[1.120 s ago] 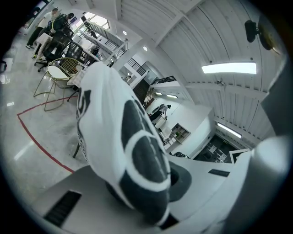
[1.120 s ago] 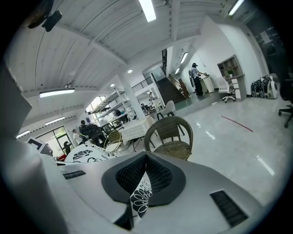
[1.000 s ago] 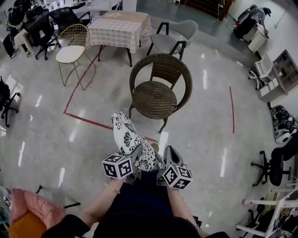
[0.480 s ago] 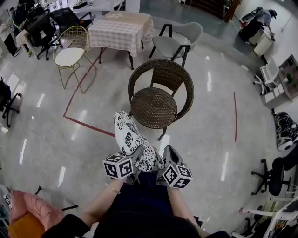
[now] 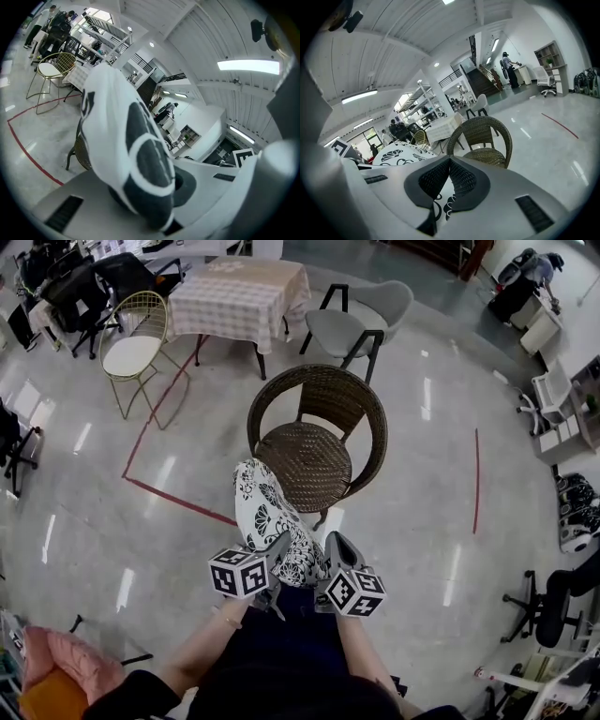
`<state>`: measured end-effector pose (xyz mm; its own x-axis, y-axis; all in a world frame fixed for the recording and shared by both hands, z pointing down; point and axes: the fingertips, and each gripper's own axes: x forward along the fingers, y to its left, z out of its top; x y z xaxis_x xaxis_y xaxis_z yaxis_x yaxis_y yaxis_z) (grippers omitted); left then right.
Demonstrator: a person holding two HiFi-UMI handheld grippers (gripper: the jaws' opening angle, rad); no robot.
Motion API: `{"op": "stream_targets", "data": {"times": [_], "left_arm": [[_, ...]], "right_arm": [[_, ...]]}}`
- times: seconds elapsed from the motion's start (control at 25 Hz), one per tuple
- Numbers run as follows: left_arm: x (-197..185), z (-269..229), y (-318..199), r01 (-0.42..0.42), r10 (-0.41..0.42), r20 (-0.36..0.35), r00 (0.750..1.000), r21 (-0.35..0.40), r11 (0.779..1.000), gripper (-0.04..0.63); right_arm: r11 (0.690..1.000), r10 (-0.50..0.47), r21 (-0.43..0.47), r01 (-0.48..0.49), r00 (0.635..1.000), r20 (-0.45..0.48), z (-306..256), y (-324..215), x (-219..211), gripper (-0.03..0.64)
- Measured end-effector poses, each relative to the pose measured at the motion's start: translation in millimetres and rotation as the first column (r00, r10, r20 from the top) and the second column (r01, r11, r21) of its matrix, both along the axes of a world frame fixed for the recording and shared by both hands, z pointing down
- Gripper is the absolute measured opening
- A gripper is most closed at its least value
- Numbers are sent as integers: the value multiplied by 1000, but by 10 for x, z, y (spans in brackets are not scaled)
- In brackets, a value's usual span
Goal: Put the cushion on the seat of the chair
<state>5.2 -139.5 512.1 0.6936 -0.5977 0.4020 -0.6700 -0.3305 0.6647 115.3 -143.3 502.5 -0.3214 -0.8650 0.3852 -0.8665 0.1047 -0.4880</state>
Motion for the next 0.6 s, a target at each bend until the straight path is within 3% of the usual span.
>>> {"op": "stream_targets", "data": {"times": [0.6], "left_arm": [[554, 205, -778, -57, 57, 9, 998, -40, 998, 25]], "right_arm": [[999, -2, -45, 4, 999, 38, 212, -738, 522, 25]]}}
